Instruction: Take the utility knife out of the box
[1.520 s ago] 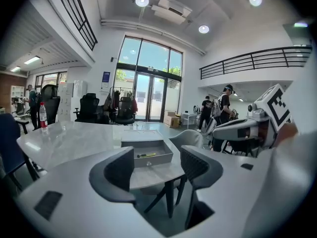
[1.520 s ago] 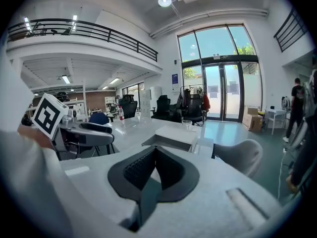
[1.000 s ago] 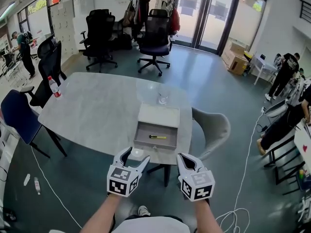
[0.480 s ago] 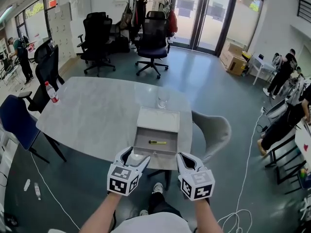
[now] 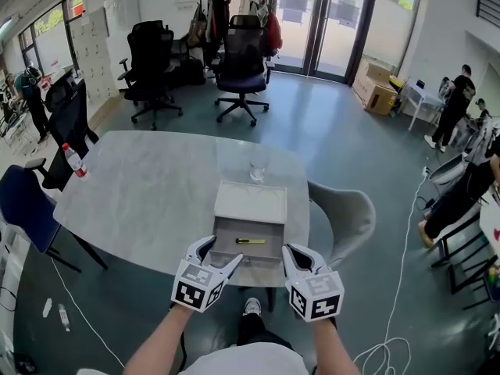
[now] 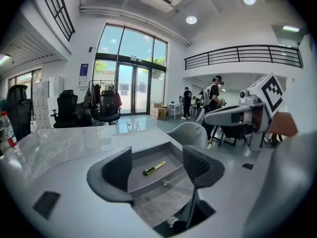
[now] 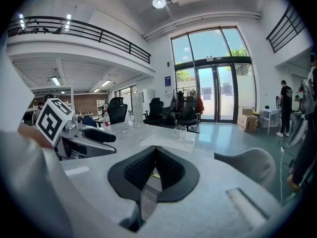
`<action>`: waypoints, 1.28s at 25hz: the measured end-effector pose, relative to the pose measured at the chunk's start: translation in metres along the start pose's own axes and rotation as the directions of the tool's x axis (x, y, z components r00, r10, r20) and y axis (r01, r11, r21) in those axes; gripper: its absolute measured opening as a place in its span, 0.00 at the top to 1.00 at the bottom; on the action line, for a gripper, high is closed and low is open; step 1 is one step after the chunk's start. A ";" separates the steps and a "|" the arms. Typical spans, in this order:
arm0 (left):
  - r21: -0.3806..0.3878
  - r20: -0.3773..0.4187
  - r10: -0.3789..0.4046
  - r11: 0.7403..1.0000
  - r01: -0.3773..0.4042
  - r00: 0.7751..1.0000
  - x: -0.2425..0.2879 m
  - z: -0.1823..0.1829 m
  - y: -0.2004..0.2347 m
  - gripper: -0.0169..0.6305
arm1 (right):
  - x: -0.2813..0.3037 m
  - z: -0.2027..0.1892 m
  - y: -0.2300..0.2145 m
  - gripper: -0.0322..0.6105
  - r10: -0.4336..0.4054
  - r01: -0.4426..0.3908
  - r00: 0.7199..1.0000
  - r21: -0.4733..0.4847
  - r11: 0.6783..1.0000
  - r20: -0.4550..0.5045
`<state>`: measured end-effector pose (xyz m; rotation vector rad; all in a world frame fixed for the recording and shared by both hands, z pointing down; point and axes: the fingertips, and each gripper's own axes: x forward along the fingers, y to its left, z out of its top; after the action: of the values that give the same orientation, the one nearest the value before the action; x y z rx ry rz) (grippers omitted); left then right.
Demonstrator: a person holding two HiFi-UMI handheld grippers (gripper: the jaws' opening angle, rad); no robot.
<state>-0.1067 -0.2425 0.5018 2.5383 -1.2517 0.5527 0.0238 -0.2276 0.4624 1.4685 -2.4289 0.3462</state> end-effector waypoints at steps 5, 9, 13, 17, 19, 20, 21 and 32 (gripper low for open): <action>0.047 -0.064 -0.050 0.997 0.053 0.997 0.030 0.000 0.001 0.53 | 0.017 0.005 -0.019 0.94 -0.004 0.005 1.000 0.010 1.000 -0.006; 0.081 -0.134 -0.084 0.992 0.095 0.987 0.052 -0.008 0.001 0.53 | 0.028 0.011 -0.031 0.94 -0.003 0.003 1.000 0.013 1.000 -0.011; 0.132 -0.211 -0.123 0.979 0.153 0.970 0.072 -0.015 0.002 0.53 | 0.040 0.016 -0.040 0.94 -0.007 0.007 1.000 0.014 1.000 -0.022; 0.206 -0.314 -0.162 0.950 0.233 0.935 0.094 -0.025 -0.002 0.53 | 0.051 0.015 -0.052 0.94 -0.008 0.009 0.999 0.021 1.000 -0.034; 0.229 -0.350 -0.169 0.938 0.259 0.921 0.104 -0.029 0.000 0.53 | 0.058 0.016 -0.058 0.94 -0.007 0.008 0.999 0.023 1.000 -0.035; 0.235 -0.364 -0.170 0.935 0.267 0.916 0.109 -0.031 0.002 0.53 | 0.061 0.018 -0.060 0.94 -0.006 0.007 0.999 0.024 1.000 -0.035; 0.238 -0.377 -0.172 0.932 0.274 0.910 0.113 -0.032 0.003 0.53 | 0.064 0.019 -0.063 0.94 -0.006 0.007 0.999 0.025 1.000 -0.036; 0.298 -0.551 -0.165 0.876 0.378 0.818 0.147 -0.063 0.008 0.53 | 0.089 0.023 -0.089 0.94 0.001 0.001 0.999 0.035 0.999 -0.046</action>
<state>-0.0452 -0.3265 0.6240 2.5400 -0.6017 1.4179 0.0610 -0.3497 0.4781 1.4582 -2.3987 0.4194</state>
